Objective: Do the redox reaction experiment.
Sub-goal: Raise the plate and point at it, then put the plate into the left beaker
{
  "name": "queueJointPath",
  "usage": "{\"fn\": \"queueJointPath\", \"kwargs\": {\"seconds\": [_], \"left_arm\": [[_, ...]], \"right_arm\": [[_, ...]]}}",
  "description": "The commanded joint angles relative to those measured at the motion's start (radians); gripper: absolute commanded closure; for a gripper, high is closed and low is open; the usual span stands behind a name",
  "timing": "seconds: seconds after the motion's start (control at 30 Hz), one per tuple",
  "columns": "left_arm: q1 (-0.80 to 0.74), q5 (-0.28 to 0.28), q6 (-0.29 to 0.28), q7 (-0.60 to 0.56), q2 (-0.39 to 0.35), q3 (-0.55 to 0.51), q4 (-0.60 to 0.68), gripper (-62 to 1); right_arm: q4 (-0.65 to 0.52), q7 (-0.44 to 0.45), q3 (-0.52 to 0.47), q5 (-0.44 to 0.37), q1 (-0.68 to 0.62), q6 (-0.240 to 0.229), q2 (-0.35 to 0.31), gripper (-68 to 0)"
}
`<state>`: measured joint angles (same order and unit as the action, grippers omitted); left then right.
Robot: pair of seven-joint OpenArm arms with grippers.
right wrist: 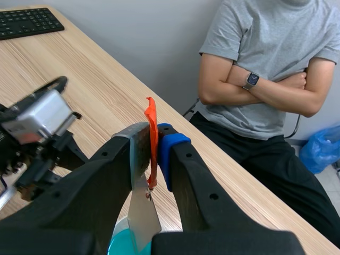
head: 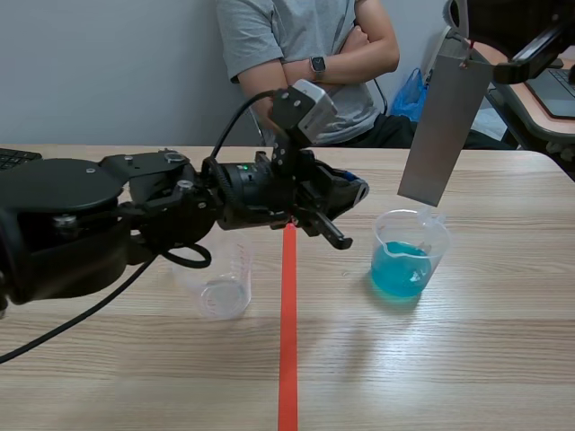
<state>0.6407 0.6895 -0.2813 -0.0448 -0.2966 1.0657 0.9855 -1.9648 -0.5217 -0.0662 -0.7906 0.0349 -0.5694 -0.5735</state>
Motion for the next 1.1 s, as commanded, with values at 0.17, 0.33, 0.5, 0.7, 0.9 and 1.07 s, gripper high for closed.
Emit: {"fn": "queueJointPath", "kwargs": {"seconds": [0.17, 0.33, 0.5, 0.7, 0.9, 1.07], "left_arm": [[-0.128, 0.003, 0.105, -0.006, -0.217, -0.13, 0.247, -4.2], [-0.302, 0.003, 0.155, -0.02, -0.393, -0.255, 0.396, -4.2], [-0.541, 0.003, 0.167, -0.073, -0.537, -0.416, 0.494, -4.2], [-0.874, 0.003, 0.167, -0.098, -0.602, -0.662, 0.515, -4.2], [-1.176, -0.003, 0.167, -0.124, -0.566, -0.885, 0.515, -4.2], [-1.343, -0.005, 0.167, -0.123, -0.473, -1.017, 0.515, -4.2]], "right_arm": [[-0.016, 0.019, -0.01, -0.007, 0.012, 0.003, -0.016, -1.5], [-0.016, 0.019, -0.01, -0.007, 0.012, 0.003, -0.016, -1.5], [-0.016, 0.019, -0.01, -0.007, 0.012, 0.003, -0.016, -1.5], [-0.016, 0.018, -0.01, -0.007, 0.011, 0.003, -0.016, -1.5], [-0.016, 0.018, -0.01, -0.007, 0.012, 0.003, -0.016, -1.5], [-0.016, 0.018, -0.01, -0.007, 0.012, 0.003, -0.016, -1.5]]}}
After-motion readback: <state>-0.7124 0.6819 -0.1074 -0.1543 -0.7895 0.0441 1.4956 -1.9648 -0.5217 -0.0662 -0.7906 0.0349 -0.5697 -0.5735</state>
